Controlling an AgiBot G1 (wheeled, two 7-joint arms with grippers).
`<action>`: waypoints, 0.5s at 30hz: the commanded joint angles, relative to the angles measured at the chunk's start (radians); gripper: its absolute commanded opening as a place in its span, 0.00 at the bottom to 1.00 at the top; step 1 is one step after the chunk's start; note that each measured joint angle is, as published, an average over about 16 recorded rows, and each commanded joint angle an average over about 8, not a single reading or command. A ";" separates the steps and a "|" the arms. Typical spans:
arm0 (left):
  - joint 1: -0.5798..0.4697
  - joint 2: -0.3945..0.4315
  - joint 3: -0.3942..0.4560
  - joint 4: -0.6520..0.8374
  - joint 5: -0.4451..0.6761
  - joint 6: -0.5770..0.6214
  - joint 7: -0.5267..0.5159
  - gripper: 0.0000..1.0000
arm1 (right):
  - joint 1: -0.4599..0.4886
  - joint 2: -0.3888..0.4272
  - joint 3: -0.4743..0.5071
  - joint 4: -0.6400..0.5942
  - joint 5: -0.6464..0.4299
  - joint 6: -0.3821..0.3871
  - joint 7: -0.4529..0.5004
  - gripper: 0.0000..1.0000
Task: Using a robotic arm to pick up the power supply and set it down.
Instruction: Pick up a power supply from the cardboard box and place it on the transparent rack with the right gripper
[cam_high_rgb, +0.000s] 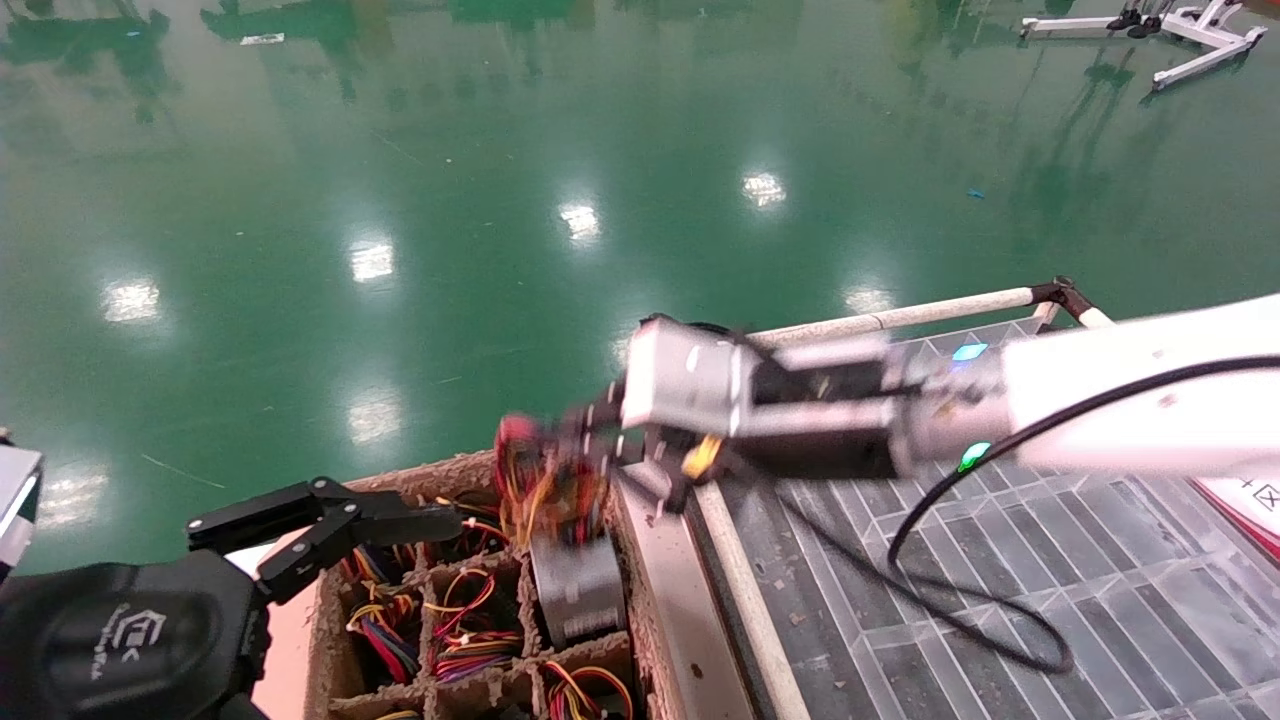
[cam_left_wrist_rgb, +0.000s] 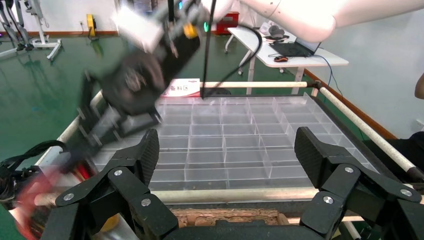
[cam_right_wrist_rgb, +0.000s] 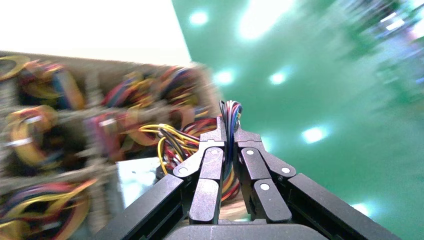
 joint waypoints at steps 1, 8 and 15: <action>0.000 0.000 0.000 0.000 0.000 0.000 0.000 1.00 | -0.002 0.014 0.026 0.016 0.022 0.020 -0.023 0.00; 0.000 0.000 0.000 0.000 0.000 0.000 0.000 1.00 | 0.018 0.066 0.107 0.024 0.101 0.043 -0.087 0.00; 0.000 0.000 0.001 0.000 0.000 0.000 0.000 1.00 | 0.056 0.137 0.161 0.002 0.129 0.039 -0.131 0.00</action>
